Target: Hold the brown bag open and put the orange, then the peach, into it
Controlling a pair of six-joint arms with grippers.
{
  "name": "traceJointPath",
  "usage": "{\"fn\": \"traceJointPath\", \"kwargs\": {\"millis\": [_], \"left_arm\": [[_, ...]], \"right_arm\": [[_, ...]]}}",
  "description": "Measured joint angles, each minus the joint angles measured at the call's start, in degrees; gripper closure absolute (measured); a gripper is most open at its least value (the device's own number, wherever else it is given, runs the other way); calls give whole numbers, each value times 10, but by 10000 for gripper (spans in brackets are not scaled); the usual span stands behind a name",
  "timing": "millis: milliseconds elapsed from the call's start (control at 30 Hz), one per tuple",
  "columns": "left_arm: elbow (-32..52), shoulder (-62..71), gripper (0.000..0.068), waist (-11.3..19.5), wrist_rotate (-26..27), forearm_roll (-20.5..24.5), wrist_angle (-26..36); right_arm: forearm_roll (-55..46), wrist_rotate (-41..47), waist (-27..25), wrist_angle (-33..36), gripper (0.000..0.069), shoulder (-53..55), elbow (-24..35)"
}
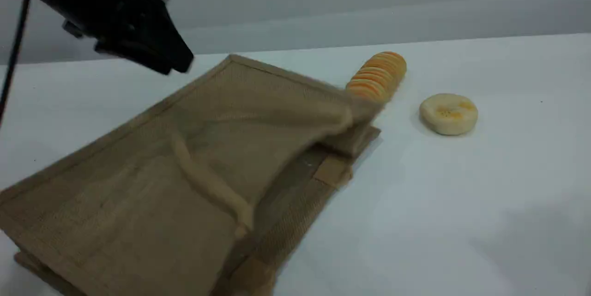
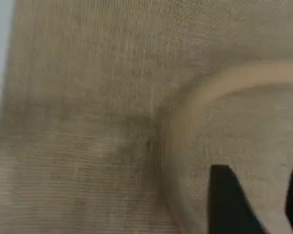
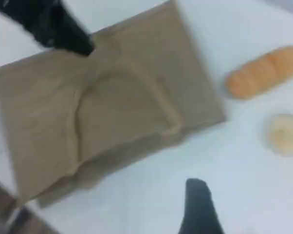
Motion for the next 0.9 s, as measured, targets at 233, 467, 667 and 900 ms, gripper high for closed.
{"fn": "traceJointPath", "kwargs": {"millis": [233, 467, 667, 900], "left_arm": [[-1, 44, 296, 0, 61, -54, 39], [-2, -21, 295, 0, 64, -45, 71], [-2, -122, 295, 0, 64, -44, 98], [-2, -255, 295, 0, 30, -18, 146]], "right_arm": [[-132, 92, 0, 52, 288, -121, -1], [-157, 115, 0, 65, 288, -238, 37], [-164, 152, 0, 37, 289, -363, 153], [-182, 176, 0, 0, 289, -490, 311]]}}
